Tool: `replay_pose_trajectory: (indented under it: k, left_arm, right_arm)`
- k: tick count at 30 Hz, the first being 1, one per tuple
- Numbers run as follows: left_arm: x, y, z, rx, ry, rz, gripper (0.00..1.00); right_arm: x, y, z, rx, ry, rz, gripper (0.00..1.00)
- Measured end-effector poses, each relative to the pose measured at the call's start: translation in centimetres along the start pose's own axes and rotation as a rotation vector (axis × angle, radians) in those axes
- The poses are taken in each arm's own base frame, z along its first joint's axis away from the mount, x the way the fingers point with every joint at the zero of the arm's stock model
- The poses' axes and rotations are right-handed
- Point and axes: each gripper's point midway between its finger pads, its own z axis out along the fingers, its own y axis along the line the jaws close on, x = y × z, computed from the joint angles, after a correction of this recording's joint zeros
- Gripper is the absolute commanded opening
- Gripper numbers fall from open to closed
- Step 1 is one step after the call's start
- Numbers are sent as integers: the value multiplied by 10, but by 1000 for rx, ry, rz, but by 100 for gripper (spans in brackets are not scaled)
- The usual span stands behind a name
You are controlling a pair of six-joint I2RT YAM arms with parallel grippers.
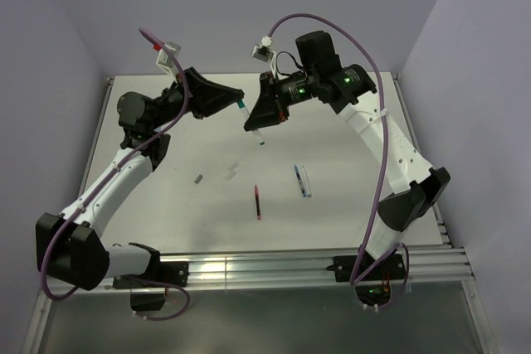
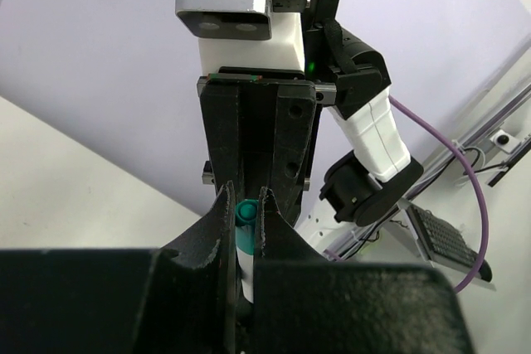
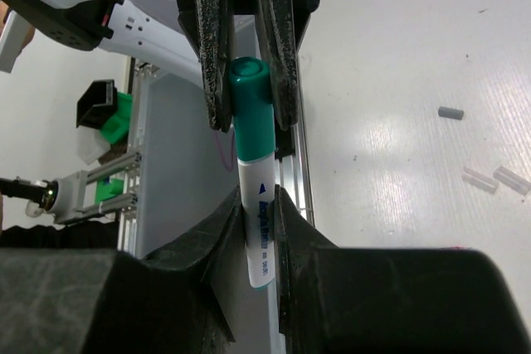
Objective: Insert the pens into the pen caps
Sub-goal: Press the pen cap onto the pen.
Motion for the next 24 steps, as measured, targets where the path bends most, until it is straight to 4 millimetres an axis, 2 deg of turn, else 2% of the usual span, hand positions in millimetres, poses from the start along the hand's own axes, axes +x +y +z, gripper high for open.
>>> replay_pose_trajectory:
  k: [24]
  left_arm:
    - [4,1,5,0,-53,-35,0]
  right_arm:
    - [2,1,-4,35,26,46,0]
